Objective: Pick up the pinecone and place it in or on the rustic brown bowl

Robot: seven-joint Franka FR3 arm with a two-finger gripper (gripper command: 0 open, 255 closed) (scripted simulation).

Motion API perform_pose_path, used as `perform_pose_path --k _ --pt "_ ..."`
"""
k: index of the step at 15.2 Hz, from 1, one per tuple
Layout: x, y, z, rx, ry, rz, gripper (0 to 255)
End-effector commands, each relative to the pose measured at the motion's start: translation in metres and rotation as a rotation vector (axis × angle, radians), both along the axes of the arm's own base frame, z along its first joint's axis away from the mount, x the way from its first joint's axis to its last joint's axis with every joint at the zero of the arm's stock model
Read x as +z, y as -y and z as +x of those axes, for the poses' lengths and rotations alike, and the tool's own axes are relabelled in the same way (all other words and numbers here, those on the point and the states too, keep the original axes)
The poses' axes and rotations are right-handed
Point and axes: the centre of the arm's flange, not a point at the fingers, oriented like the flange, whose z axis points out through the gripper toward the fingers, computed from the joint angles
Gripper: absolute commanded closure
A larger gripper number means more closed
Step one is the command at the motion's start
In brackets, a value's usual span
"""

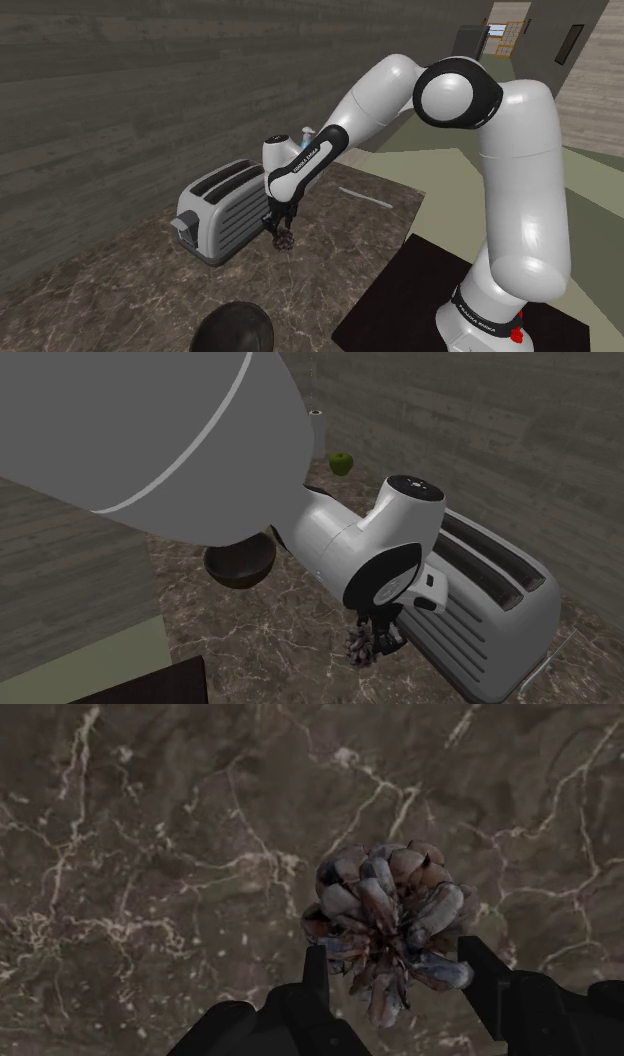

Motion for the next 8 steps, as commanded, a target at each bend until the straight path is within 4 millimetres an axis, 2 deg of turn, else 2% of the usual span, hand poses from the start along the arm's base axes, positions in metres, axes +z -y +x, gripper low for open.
perform_pose_path --k 1,8 --pt "0.002 -0.001 -0.002 0.002 -0.007 0.000 255" --pt "0.039 -0.001 -0.002 0.002 -0.007 0.000 255"
